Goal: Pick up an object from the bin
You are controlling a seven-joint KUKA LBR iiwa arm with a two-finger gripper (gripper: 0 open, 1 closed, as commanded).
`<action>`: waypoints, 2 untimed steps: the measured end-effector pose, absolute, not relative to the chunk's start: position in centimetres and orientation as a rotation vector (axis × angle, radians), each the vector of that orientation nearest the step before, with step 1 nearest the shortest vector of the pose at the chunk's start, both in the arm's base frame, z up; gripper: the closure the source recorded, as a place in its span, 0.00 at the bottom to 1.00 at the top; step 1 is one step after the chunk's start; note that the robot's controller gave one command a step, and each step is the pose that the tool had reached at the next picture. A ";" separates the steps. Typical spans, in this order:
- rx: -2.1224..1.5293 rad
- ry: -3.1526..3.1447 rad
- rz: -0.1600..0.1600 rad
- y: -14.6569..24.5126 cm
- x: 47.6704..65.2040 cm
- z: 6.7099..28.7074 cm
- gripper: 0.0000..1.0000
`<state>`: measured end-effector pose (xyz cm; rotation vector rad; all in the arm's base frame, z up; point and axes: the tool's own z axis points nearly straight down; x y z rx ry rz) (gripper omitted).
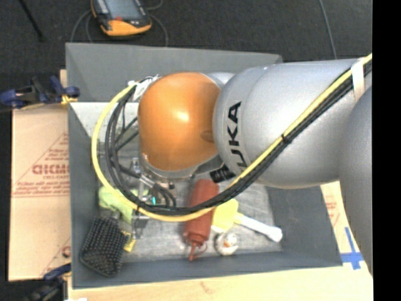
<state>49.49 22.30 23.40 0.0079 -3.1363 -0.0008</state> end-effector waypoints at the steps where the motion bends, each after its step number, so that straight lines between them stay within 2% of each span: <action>1: 0.001 -3.144 -0.004 22.2 49.7 23.8 0.00; 2: -0.081 -3.148 -0.007 20.9 52.4 16.8 0.00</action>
Offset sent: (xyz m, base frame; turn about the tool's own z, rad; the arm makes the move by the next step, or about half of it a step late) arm 0.0614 -0.0314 -0.1640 0.1273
